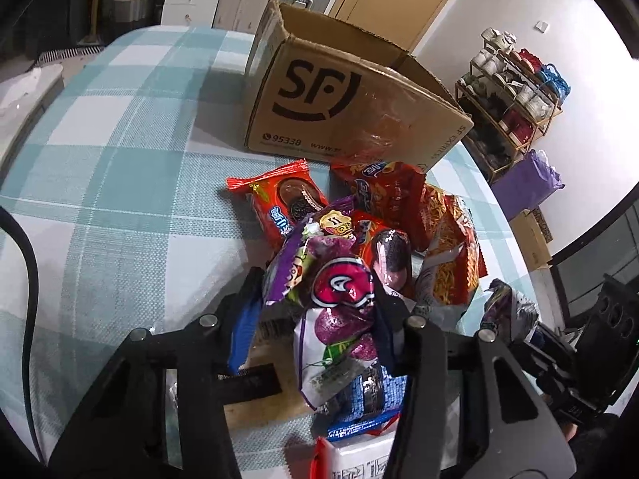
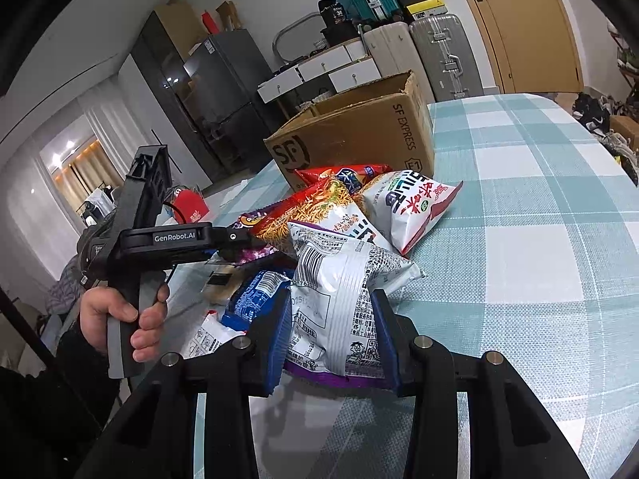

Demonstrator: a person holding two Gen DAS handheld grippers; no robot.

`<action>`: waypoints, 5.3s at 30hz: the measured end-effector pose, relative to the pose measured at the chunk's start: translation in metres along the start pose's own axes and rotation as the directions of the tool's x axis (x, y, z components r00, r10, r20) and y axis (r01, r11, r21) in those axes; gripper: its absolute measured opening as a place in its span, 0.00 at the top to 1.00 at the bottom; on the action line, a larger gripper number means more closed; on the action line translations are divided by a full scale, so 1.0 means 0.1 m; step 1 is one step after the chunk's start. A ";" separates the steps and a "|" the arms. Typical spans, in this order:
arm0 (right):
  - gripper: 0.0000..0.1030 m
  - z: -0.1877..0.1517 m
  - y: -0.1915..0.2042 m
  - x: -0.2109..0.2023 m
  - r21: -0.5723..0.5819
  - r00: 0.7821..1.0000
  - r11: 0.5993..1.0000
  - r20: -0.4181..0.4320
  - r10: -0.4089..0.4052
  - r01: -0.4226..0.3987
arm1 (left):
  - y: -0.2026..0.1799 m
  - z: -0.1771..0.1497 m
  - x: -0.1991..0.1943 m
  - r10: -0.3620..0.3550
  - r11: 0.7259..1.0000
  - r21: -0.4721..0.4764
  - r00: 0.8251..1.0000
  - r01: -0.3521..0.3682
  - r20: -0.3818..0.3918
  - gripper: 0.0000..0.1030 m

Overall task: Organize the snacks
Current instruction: 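Grasp the purple candy bags with the left gripper while right lifts chip bag, then carry both bags over the cardboard box with both grippers, then open both grippers to drop the bags into the box, then move both tools back toward the remaining snack pile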

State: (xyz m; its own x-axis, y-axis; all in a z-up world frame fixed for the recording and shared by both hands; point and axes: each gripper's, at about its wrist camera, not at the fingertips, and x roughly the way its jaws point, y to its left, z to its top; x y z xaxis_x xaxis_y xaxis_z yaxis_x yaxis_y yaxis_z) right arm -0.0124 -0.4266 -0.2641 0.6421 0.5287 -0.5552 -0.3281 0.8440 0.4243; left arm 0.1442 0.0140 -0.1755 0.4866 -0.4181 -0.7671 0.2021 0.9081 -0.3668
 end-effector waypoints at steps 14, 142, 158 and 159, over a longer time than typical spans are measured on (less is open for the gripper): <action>0.62 0.07 0.22 -0.14 -0.054 0.999 0.998 0.034 -0.019 0.021 | -0.30 -0.39 -0.97 0.161 0.977 0.105 0.966 -0.186 0.204 0.55; 0.01 1.69 1.09 -0.70 -0.341 0.918 0.923 0.395 -0.031 0.178 | -1.01 0.63 -1.75 0.167 0.959 0.157 0.919 -0.236 0.357 0.01; 0.00 1.01 0.74 -0.67 -0.268 0.917 0.941 0.388 -0.090 0.205 | -0.65 -0.15 -1.75 0.235 0.947 0.103 0.876 -0.304 0.422 0.01; 0.00 0.96 0.71 -0.65 -0.265 0.920 0.943 0.382 -0.090 0.203 | -0.63 -0.21 -1.74 0.242 0.943 0.105 0.871 -0.314 0.428 0.01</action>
State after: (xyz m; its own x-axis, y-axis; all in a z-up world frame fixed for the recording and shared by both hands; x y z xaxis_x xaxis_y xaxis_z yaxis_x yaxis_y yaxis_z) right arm -0.0110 -0.4096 -0.1288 0.8848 0.3757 -0.2757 -0.3631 0.9267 0.0975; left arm 0.0291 0.0286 -0.0302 0.8364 -0.1341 -0.5314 0.1273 0.9906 -0.0496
